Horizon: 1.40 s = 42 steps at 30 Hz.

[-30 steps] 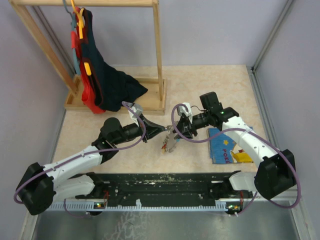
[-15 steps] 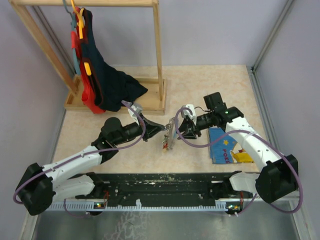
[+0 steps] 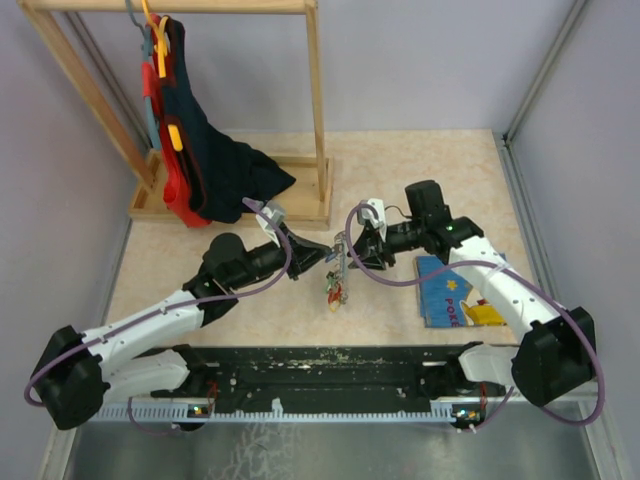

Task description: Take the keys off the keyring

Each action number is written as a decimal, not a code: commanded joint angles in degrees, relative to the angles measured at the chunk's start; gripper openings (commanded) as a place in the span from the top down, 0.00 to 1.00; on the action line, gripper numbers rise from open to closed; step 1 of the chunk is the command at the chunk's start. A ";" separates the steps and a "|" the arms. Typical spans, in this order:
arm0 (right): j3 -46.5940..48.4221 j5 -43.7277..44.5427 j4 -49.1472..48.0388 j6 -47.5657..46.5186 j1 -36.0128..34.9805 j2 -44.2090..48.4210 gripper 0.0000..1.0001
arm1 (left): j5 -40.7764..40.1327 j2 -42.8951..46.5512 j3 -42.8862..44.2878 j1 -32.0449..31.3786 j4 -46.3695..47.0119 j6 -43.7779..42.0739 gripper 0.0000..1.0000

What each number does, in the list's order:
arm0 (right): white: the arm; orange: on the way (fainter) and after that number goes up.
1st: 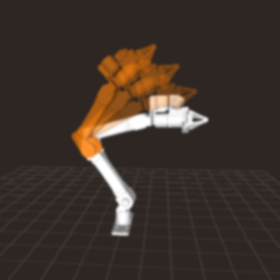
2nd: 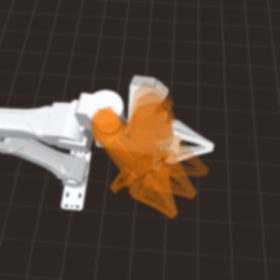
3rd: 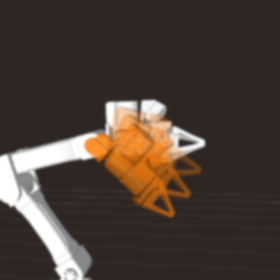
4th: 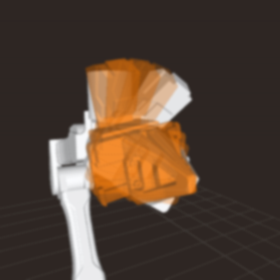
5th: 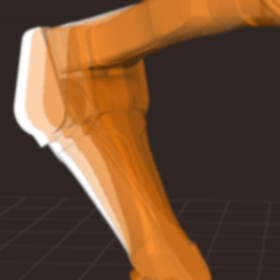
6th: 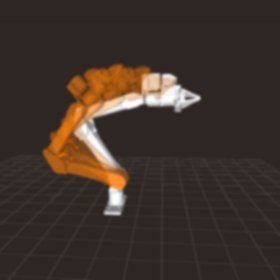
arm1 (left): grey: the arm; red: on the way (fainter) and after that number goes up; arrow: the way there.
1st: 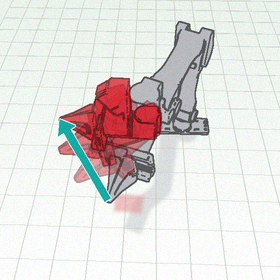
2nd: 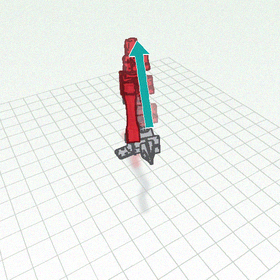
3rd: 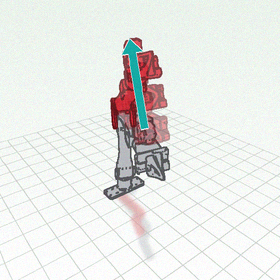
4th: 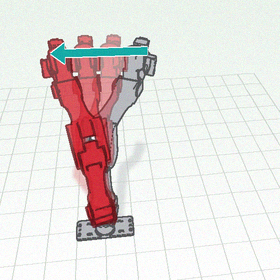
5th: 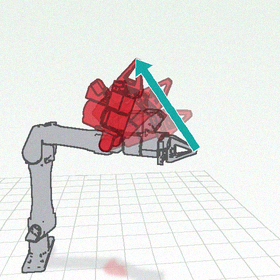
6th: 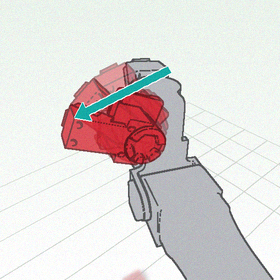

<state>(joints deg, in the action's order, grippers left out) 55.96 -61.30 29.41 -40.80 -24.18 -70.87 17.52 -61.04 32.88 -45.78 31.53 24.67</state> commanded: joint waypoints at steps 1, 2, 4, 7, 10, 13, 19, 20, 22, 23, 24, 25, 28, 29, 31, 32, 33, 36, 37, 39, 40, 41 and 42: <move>0.27 -0.81 -2.79 1.25 -0.76 1.25 0.68 | -1.40 -0.08 2.84 -0.40 2.93 1.06 1.00; 0.22 -0.88 -2.86 1.38 -0.86 1.21 0.68 | -1.57 -0.17 2.88 -0.44 2.95 1.17 1.00; 0.21 -1.04 -3.25 1.83 -1.07 1.17 0.68 | -1.80 -0.27 2.91 -0.49 3.01 1.47 1.00; 0.13 -0.76 -4.16 2.86 -1.30 1.04 0.68 | -1.82 -0.53 3.03 -0.53 3.19 1.67 1.00; 0.03 -0.27 -4.92 3.68 -1.43 1.00 0.68 | -1.78 -0.66 3.15 -0.61 3.41 1.94 1.00; -0.28 -0.05 -5.59 4.26 -1.63 0.97 0.69 | -1.87 -0.79 3.14 -0.71 3.62 2.08 1.00; -0.78 1.85 -7.46 6.05 -2.18 0.87 0.69 | -1.73 -1.10 3.11 -0.82 4.11 2.58 1.00; -0.90 2.21 -7.80 6.34 -2.18 0.88 0.69 | -1.76 -1.10 3.02 -0.86 4.23 2.66 1.00; -0.94 2.41 -8.16 6.74 -2.23 0.85 0.69 | -1.77 -1.19 2.91 -0.88 4.41 2.77 1.00; -1.00 2.45 -8.15 6.72 -2.26 0.90 0.69 | -1.78 -1.26 2.89 -0.89 4.49 2.84 1.00; -1.03 2.45 -8.20 6.78 -2.27 0.91 0.69 | -1.79 -1.28 2.89 -0.91 4.51 2.89 1.00; -1.02 2.42 -8.28 6.74 -2.27 0.91 0.70 | -1.73 -1.29 2.89 -0.97 4.51 2.88 1.00; -0.99 2.32 -7.93 6.21 -2.27 0.90 0.76 | -1.86 -1.11 2.82 -0.97 4.51 2.88 1.00; -0.95 2.32 -7.70 6.00 -2.27 0.89 0.79 | -2.09 -0.96 2.69 -0.98 4.51 2.84 1.00; -0.91 2.41 -7.48 5.66 -2.27 0.89 0.82 | -2.34 -0.70 2.59 -0.97 4.51 2.83 1.00; -0.81 2.49 -7.34 5.57 -2.31 0.90 0.83 | -2.44 -0.56 2.52 -0.98 4.51 2.83 1.00; -0.83 2.57 -7.26 5.41 -2.28 0.91 0.83 | -2.55 -0.43 2.49 -0.98 4.43 2.75 1.00; -0.44 2.84 -6.86 5.23 -2.29 0.91 0.88 | -2.94 0.12 2.14 -0.96 4.27 2.65 1.00; -0.40 2.85 -6.75 5.27 -2.27 0.91 0.89 | -3.07 0.35 1.99 -0.98 4.20 2.55 1.00; -0.26 2.85 -6.59 5.09 -2.28 0.98 0.93 | -3.37 0.80 1.86 -0.97 3.95 2.35 1.00; -0.14 2.85 -6.56 5.09 -2.27 0.94 0.96 | -3.57 1.01 1.84 -0.98 3.76 2.22 1.00; -0.01 2.71 -6.45 5.04 -2.27 0.98 0.99 | -3.77 1.35 1.76 -0.98 3.56 2.01 1.00; 0.09 2.49 -6.26 5.06 -2.27 0.97 1.00 | -4.04 1.64 1.58 -0.98 3.35 1.78 1.00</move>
<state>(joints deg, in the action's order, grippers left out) 54.76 -57.91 23.55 -34.96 -25.89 -70.89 15.07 -62.13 33.30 -46.52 31.09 26.98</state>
